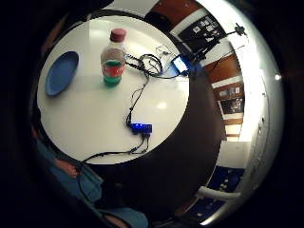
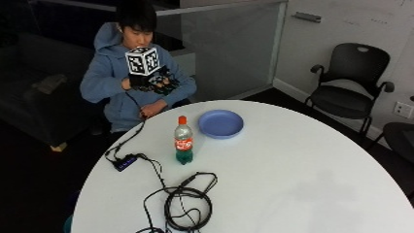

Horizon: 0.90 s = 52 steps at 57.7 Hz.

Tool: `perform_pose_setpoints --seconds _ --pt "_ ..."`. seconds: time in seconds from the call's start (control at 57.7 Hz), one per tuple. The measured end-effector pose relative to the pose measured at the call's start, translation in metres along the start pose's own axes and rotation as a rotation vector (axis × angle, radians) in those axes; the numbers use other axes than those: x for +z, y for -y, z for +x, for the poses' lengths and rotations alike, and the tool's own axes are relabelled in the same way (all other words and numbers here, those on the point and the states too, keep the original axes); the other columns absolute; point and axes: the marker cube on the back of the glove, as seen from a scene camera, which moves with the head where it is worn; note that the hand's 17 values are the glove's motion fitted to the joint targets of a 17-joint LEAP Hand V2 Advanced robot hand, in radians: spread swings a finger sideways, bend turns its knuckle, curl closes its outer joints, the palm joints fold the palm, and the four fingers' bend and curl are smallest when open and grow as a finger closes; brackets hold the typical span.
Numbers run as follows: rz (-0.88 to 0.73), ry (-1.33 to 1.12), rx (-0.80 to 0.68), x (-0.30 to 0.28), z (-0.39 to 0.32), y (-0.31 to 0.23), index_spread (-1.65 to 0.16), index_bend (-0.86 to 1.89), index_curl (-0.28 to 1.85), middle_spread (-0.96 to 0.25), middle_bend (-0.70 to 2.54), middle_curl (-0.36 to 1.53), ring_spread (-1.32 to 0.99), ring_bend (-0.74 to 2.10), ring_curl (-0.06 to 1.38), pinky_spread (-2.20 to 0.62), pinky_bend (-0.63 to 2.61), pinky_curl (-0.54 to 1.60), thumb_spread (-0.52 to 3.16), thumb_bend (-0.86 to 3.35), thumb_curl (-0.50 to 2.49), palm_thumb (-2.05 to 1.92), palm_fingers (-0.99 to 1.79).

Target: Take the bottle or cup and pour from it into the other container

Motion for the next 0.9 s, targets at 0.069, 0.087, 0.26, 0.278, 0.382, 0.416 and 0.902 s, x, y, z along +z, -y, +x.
perform_pose_setpoints --seconds 0.069,0.087,0.26,0.278,0.382,0.416,0.902 --pt "-0.002 0.015 0.002 0.001 0.000 0.002 -0.26 0.19 0.10 -0.04 0.18 0.07 0.01 0.26 0.08 0.06 0.38 0.10 0.47 0.34 0.18 0.64 0.25" --pt "-0.002 0.017 0.001 0.002 -0.001 0.002 -0.28 0.19 0.11 -0.05 0.18 0.08 0.01 0.26 0.09 0.07 0.38 0.10 0.51 0.33 0.19 0.65 0.24" --pt "0.013 0.014 0.002 0.002 0.004 0.001 -0.36 0.18 0.19 -0.06 0.18 0.15 0.02 0.27 0.14 0.10 0.40 0.14 0.72 0.23 0.27 0.72 0.20" --pt "0.012 0.015 0.003 0.002 0.005 0.001 -0.37 0.18 0.20 -0.06 0.18 0.15 0.02 0.27 0.14 0.10 0.40 0.15 0.73 0.22 0.28 0.72 0.20" --pt "0.003 0.018 0.019 0.001 0.011 -0.004 -0.38 0.18 0.22 -0.06 0.18 0.18 0.02 0.27 0.16 0.11 0.40 0.16 0.78 0.16 0.32 0.75 0.19" --pt "0.006 0.013 0.021 0.000 0.014 -0.006 -0.39 0.18 0.23 -0.06 0.18 0.19 0.02 0.27 0.17 0.11 0.40 0.16 0.79 0.13 0.32 0.76 0.19" --pt "0.039 0.032 0.235 -0.004 0.114 -0.034 -0.39 0.17 0.28 -0.06 0.18 0.26 0.02 0.30 0.23 0.11 0.41 0.21 0.87 -0.03 0.41 0.79 0.18"
